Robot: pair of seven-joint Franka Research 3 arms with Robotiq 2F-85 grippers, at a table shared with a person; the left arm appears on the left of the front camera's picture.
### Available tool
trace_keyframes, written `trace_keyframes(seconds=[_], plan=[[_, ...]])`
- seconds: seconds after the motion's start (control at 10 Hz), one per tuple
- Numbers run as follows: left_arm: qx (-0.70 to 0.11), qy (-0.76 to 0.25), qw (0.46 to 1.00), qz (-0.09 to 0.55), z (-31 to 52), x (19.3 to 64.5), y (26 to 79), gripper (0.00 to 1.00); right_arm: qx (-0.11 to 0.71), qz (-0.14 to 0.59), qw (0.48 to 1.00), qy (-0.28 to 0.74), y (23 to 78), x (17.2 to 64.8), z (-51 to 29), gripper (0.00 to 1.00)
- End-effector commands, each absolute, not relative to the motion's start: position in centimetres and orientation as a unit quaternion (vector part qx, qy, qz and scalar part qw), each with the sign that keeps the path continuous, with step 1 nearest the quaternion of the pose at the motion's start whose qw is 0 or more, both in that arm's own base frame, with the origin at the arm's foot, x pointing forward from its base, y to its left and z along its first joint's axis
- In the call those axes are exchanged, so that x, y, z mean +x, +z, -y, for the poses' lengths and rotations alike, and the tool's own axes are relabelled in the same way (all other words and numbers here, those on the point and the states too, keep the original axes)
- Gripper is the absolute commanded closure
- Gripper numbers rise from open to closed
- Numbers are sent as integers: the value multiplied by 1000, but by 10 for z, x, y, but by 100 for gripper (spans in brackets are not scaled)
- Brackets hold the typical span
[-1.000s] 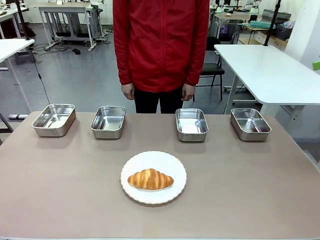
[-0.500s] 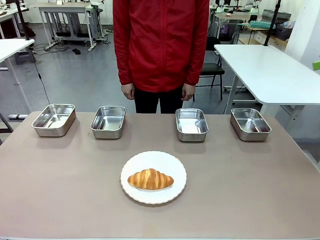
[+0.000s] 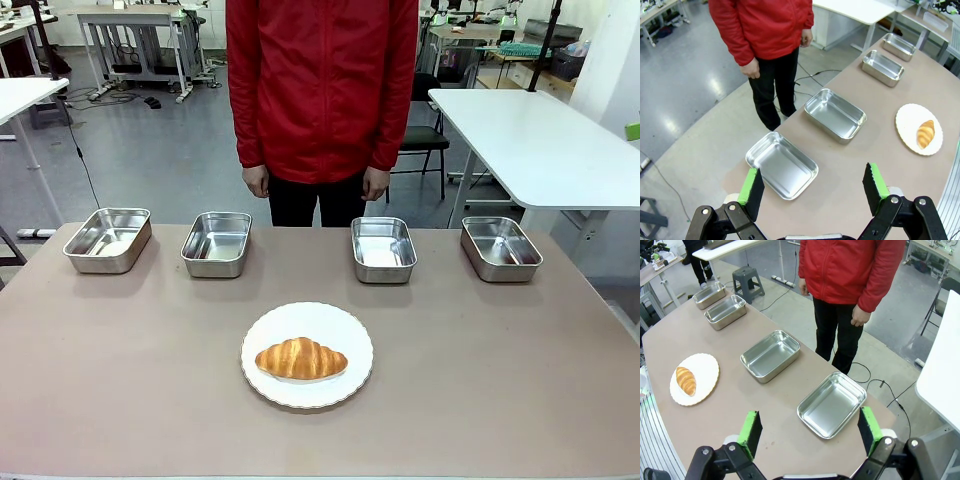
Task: Place the bread in the container.
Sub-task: Place the Butter Roll into the Airtight Container indicated by the human.
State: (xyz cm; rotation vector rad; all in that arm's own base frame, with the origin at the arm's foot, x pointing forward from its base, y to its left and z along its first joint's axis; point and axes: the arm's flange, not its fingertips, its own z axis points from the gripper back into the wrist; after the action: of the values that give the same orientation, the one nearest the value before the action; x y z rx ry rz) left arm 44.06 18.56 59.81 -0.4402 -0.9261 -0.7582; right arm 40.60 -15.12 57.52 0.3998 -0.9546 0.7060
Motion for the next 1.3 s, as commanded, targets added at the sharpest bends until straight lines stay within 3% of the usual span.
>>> trace_keyframes(seconds=[0.0,1.2], plan=[[-205,-353,803,434,-186,439,599,0,190,451,807,331,576,407,151,0],[-205,-353,803,434,-186,439,599,0,190,451,807,331,576,407,151,0]])
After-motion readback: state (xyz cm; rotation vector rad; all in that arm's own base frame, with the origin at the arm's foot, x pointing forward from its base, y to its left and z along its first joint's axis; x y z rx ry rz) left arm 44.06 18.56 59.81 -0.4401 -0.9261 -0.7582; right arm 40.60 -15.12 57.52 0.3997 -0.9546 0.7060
